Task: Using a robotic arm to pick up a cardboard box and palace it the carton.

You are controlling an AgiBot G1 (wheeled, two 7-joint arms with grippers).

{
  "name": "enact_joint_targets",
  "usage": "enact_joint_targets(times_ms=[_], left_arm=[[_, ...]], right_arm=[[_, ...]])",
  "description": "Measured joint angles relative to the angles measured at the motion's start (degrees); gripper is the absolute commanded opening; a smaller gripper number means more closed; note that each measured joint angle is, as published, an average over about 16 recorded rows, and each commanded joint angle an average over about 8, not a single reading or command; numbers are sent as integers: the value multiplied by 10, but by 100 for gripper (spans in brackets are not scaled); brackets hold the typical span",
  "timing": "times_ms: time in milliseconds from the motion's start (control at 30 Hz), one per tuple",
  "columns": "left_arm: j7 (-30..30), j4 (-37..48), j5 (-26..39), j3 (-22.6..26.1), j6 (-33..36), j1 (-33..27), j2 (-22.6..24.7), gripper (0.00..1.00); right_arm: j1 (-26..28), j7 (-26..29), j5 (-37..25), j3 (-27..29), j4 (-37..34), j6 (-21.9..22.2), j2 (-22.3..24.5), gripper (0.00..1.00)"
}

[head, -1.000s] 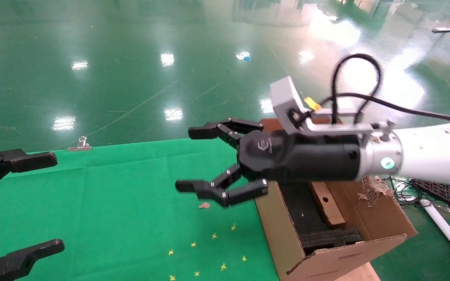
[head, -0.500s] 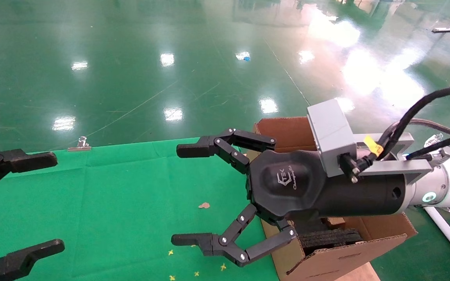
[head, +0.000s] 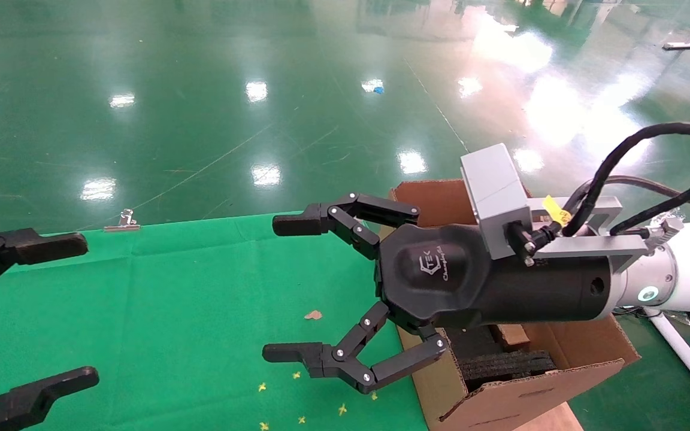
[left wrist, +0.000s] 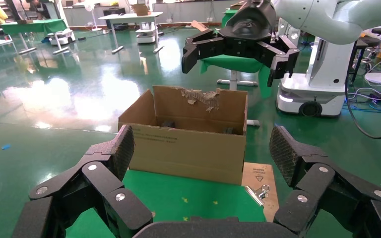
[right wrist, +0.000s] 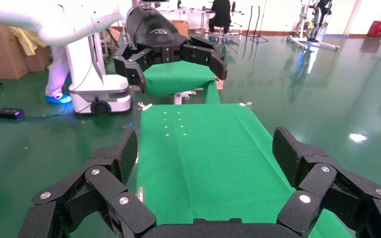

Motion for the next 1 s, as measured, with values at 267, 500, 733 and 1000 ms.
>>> enact_joint_targets(times_ms=[267,500,733,1000], left_arm=[[0,0,0,0,0,0,0,100],[0,0,0,0,0,0,0,100],[0,0,0,0,0,0,0,100],[0,0,0,0,0,0,0,100]], right_arm=[[4,1,-2,-4,-4,1,-1,100],[5,1,-3,-6,-5,2,-1,100],[6,2,-3,-7,-6,2,-1,100],[7,2,-3,-8,-7,2,-1,100]])
